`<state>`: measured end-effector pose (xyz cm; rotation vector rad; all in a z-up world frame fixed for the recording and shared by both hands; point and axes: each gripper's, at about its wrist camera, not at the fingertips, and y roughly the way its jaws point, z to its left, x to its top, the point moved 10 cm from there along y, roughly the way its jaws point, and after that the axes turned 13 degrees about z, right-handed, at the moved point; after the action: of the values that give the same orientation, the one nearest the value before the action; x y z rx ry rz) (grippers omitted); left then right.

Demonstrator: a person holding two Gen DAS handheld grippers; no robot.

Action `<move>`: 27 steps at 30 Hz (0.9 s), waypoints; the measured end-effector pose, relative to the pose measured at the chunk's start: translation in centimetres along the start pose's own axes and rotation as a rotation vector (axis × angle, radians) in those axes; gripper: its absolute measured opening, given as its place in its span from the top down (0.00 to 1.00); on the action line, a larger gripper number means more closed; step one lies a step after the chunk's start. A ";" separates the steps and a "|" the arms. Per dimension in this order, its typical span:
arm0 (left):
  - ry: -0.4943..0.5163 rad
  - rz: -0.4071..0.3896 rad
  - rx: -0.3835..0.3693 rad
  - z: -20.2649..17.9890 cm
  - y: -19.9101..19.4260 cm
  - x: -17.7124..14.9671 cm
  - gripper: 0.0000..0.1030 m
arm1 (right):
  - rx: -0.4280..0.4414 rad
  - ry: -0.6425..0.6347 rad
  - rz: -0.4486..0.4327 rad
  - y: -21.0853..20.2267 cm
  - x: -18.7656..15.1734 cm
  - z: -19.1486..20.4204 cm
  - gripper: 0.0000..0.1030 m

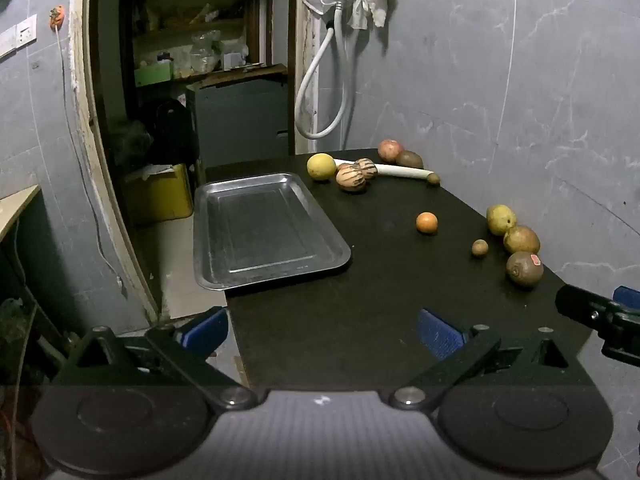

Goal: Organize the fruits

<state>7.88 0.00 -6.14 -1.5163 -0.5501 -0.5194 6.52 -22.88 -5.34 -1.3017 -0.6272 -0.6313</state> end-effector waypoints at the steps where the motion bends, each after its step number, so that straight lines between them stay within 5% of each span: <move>1: 0.000 0.001 0.000 0.0 0.0 0.0 0.01 | 0.000 0.000 0.000 0.0 0.0 0.0 0.00; 27: -0.003 0.015 -0.002 0.3 0.2 -0.6 0.01 | 0.002 0.007 0.010 0.4 0.0 -0.4 0.00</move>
<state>7.54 0.28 -6.63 -1.5223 -0.5400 -0.5059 6.85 -23.15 -5.73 -1.2995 -0.6153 -0.6260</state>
